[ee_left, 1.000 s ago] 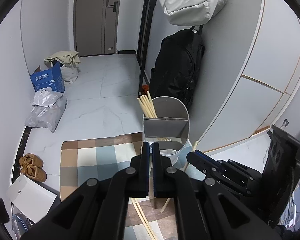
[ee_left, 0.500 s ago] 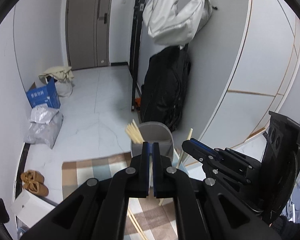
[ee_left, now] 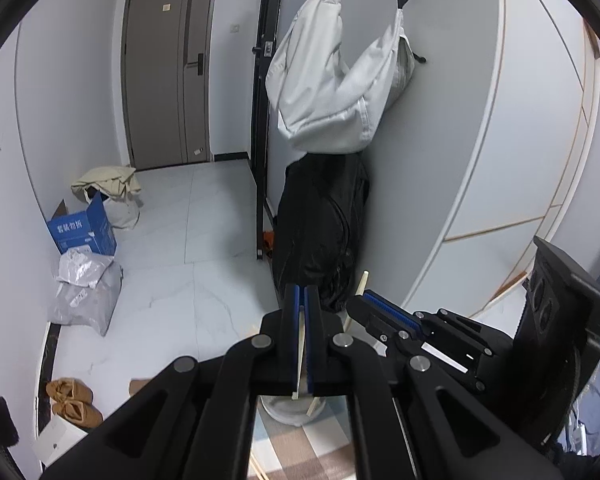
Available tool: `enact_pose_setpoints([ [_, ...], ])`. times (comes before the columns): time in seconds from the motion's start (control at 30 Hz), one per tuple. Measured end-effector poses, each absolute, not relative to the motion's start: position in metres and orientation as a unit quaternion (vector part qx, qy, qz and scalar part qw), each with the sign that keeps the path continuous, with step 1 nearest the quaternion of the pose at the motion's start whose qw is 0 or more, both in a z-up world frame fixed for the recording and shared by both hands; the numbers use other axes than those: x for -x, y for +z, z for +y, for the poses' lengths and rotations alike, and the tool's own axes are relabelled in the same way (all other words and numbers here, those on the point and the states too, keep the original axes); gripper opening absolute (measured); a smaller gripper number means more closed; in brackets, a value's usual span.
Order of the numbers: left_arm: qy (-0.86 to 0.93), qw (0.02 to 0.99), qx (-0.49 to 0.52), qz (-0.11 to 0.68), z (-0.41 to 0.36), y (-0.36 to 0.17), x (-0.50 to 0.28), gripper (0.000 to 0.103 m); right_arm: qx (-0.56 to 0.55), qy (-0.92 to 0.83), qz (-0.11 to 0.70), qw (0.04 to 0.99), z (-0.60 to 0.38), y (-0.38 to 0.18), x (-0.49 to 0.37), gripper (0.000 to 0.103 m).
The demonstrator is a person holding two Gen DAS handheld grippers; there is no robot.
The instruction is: Organize utensils
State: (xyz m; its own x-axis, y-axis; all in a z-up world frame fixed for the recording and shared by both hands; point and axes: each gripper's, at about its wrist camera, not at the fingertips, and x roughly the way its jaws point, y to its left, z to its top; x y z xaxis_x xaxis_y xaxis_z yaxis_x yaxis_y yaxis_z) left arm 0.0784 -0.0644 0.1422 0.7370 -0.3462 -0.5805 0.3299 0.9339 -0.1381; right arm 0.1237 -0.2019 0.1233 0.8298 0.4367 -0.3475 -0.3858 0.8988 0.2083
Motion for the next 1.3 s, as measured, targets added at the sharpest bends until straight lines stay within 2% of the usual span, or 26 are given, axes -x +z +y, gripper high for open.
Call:
enact_pose_setpoints([
  [0.3,-0.182,0.932,0.023,0.313,-0.064,0.140,-0.111,0.000,-0.056,0.205,0.186,0.959,-0.207,0.131,-0.155,0.005],
  [0.73,-0.196,0.912,0.050,0.357,-0.058,0.099,-0.150,0.000,-0.043,0.201,0.207,0.957,-0.206,0.093,-0.210,0.005],
  [1.3,-0.176,0.899,0.076,0.395,-0.036,0.064,-0.164,0.000,-0.003,0.256,0.235,0.938,-0.177,0.052,-0.203,0.006],
])
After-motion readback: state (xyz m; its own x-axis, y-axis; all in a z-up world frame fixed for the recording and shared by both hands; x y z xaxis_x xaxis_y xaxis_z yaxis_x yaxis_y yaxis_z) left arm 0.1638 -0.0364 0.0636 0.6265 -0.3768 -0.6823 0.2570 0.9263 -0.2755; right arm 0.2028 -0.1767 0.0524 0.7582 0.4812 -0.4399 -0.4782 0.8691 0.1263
